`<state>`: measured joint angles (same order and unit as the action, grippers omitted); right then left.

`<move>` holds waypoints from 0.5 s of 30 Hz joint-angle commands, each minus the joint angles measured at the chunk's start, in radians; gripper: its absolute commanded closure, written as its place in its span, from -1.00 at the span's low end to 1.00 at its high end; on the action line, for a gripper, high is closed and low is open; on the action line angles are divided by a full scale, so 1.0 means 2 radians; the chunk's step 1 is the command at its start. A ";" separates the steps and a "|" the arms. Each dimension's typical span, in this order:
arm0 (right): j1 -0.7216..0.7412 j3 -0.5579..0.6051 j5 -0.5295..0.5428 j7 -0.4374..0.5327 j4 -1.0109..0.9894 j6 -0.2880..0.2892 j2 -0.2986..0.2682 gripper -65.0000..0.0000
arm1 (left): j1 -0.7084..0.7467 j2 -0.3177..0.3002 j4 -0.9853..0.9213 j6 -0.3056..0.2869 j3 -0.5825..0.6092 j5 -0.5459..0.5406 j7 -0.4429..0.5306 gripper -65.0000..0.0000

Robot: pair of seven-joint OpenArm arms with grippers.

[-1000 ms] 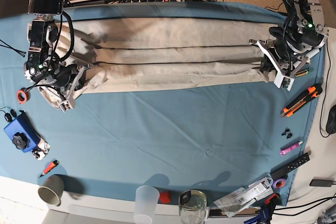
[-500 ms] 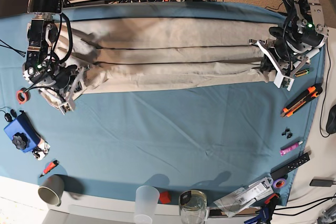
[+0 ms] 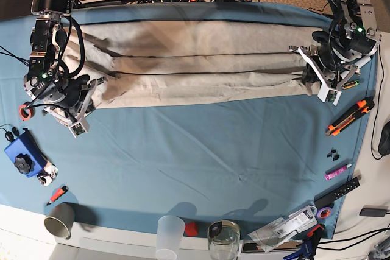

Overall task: Fold the T-shirt properly
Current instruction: 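Fold the held shirt end over with the right gripper toward the strip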

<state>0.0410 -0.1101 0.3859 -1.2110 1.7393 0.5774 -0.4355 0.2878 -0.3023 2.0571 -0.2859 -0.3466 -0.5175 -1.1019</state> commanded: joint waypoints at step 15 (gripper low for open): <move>0.003 -0.003 0.005 0.053 -0.071 0.003 -0.009 0.46 | -0.002 -0.005 0.009 -0.002 -0.003 -0.004 0.010 1.00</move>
<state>0.0280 -0.1101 0.3901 -1.1248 1.5833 0.5808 -0.4343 0.2878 -0.3023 2.0571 -0.2859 -0.3466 -0.5175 -1.1019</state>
